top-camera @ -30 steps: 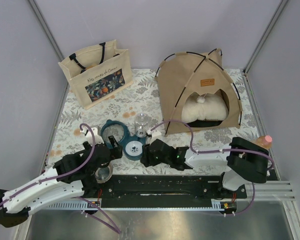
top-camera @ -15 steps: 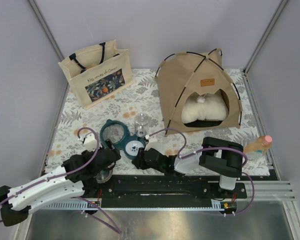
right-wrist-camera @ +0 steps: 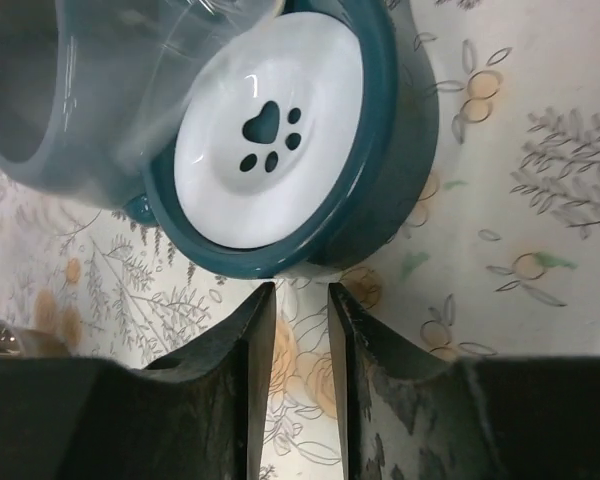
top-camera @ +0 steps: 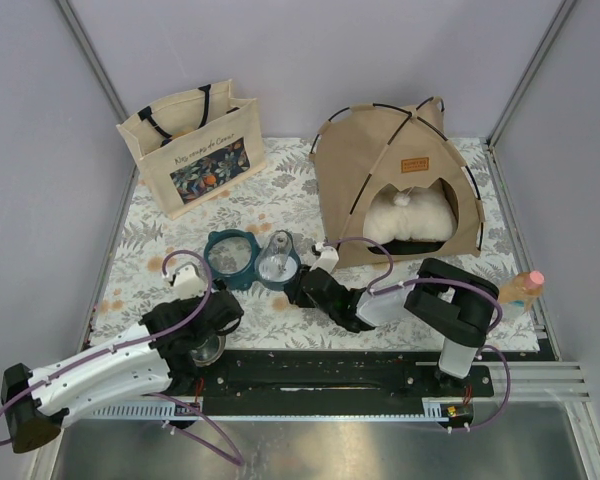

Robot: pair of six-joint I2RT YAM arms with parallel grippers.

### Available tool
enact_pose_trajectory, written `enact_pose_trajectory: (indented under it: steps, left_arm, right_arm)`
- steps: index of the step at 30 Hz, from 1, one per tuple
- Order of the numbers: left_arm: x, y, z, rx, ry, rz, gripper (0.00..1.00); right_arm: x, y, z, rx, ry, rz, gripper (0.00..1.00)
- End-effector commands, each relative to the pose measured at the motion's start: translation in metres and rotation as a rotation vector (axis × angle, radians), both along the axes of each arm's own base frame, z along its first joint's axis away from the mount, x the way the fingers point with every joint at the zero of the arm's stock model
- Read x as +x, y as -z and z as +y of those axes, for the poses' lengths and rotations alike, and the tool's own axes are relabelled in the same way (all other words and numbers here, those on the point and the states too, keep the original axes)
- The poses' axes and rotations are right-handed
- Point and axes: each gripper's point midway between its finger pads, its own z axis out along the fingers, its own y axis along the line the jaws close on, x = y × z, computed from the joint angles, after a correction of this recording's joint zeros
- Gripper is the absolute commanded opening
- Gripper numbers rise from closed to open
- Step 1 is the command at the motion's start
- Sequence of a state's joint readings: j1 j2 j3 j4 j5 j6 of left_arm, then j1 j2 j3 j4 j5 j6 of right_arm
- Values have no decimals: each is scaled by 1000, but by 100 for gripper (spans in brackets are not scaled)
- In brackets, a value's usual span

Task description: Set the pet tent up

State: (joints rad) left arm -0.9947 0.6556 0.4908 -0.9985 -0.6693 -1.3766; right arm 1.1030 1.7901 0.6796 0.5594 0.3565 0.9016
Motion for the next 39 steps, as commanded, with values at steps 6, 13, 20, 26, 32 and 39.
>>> enact_pose_trajectory:
  steps: [6, 13, 20, 26, 32, 39]
  left_arm:
    - [4, 16, -6, 7, 15, 44, 92]
    - [5, 26, -5, 8, -20, 71, 89]
    - [9, 37, -11, -12, -14, 103, 54]
    - [8, 40, -11, 11, -3, 126, 35]
    - [16, 31, -11, 68, 36, 118, 4]
    - [48, -18, -17, 180, 112, 2, 0]
  right_arm:
    - [3, -19, -3, -18, -47, -23, 42]
    - [-4, -35, -14, -14, -60, -37, 47]
    - [-9, -62, -32, -15, -52, -65, 48]
    - [-10, -91, -46, 2, -31, -116, 51]
    - [-11, -111, -58, 21, -12, -147, 52]
    - [-13, -120, -71, 27, 10, -165, 54]
